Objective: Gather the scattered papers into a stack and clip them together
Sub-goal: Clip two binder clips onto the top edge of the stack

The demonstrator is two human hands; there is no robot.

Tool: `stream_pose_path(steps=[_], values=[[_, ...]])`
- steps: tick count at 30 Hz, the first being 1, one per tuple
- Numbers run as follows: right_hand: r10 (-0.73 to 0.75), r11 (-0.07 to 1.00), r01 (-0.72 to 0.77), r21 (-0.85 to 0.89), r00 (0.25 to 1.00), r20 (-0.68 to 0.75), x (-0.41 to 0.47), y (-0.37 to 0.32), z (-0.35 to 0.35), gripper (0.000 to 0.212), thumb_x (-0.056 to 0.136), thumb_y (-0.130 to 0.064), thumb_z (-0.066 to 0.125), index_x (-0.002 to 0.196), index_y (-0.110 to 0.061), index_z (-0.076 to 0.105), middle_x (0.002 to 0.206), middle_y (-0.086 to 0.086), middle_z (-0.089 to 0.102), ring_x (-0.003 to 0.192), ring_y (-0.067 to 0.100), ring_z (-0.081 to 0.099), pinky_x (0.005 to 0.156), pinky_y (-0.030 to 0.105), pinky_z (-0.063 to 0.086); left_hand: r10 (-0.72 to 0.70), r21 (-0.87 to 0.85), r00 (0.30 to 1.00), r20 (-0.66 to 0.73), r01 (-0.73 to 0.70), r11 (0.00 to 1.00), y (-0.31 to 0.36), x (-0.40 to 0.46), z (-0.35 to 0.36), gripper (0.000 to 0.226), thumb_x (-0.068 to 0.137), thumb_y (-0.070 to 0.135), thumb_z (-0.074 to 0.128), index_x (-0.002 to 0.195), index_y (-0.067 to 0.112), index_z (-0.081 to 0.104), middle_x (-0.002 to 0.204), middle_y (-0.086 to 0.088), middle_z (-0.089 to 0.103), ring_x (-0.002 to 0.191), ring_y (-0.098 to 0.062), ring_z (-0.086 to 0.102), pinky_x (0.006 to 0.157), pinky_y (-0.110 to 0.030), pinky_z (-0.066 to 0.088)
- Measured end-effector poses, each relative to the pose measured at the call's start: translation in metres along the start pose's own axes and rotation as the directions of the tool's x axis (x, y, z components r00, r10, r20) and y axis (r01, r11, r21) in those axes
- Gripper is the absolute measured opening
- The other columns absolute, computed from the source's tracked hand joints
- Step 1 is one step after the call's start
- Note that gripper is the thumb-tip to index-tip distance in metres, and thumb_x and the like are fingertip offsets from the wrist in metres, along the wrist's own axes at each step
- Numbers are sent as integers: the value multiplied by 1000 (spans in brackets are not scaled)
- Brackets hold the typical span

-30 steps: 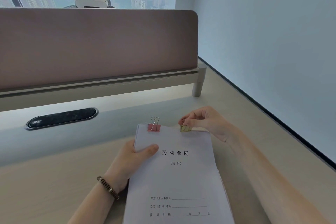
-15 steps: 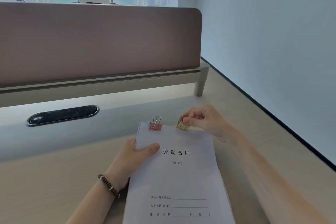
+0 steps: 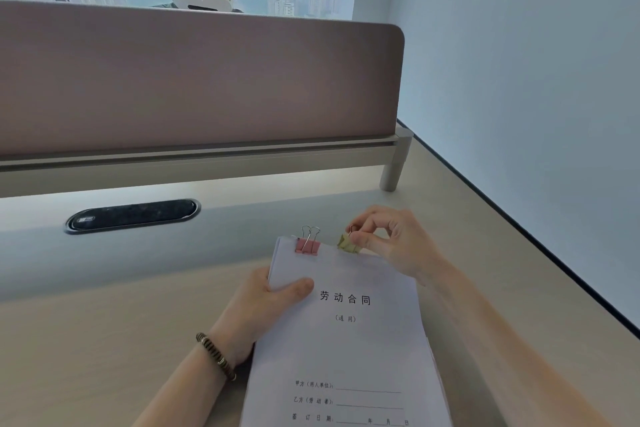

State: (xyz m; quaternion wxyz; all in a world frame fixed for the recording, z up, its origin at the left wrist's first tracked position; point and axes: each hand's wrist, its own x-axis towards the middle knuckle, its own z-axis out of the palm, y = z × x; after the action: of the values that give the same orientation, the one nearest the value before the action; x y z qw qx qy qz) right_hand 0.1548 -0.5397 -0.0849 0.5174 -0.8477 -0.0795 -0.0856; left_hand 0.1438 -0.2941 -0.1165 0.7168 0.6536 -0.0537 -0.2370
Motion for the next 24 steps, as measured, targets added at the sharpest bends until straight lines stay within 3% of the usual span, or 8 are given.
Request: stream_pose_path(steps=[3, 8, 13, 18, 24], values=[[4, 1000, -3, -19, 1000, 22, -1, 1, 1, 17, 83, -7, 80, 67, -5, 73, 90, -2, 74, 88, 9, 69, 90, 21, 46, -7, 13, 1000, 4, 7, 1000, 0, -1, -1, 18, 86, 9, 73, 102, 1, 74, 98, -16, 78, 87, -34, 75, 74, -38, 61], [53, 998, -55, 24, 998, 43, -1, 2, 0, 17, 84, -6, 78, 69, -2, 74, 91, 0, 76, 89, 14, 69, 91, 26, 46, 1, 49, 1000, -4, -1, 999, 2, -3, 0, 14, 88, 6, 69, 99, 0, 74, 95, -17, 78, 80, -30, 76, 66, -34, 61], [160, 982, -171, 85, 980, 120, 0, 0, -5, 21, 86, -5, 76, 66, -8, 70, 93, 2, 77, 86, 13, 67, 87, 28, 48, 0, 67, 1000, 6, -1, 998, 1, -3, 0, 16, 89, 6, 68, 101, -2, 72, 95, -19, 77, 82, -33, 75, 71, -38, 62], [186, 976, -207, 69, 956, 228, -2, -7, -10, 30, 92, -6, 71, 65, -10, 58, 105, 19, 74, 88, 3, 68, 83, 15, 49, -10, 61, 1000, 22, 9, 998, -1, -3, 0, 17, 87, 8, 72, 100, -4, 72, 94, -20, 77, 77, -30, 75, 65, -34, 61], [189, 959, -238, 151, 941, 282, -5, -9, -8, 26, 98, -9, 63, 75, -4, 51, 109, 20, 76, 101, 10, 73, 84, 21, 53, -5, 26, 999, 43, 4, 1000, -3, -2, -2, 37, 71, 22, 76, 100, -2, 73, 97, -21, 77, 84, -37, 74, 76, -45, 60]])
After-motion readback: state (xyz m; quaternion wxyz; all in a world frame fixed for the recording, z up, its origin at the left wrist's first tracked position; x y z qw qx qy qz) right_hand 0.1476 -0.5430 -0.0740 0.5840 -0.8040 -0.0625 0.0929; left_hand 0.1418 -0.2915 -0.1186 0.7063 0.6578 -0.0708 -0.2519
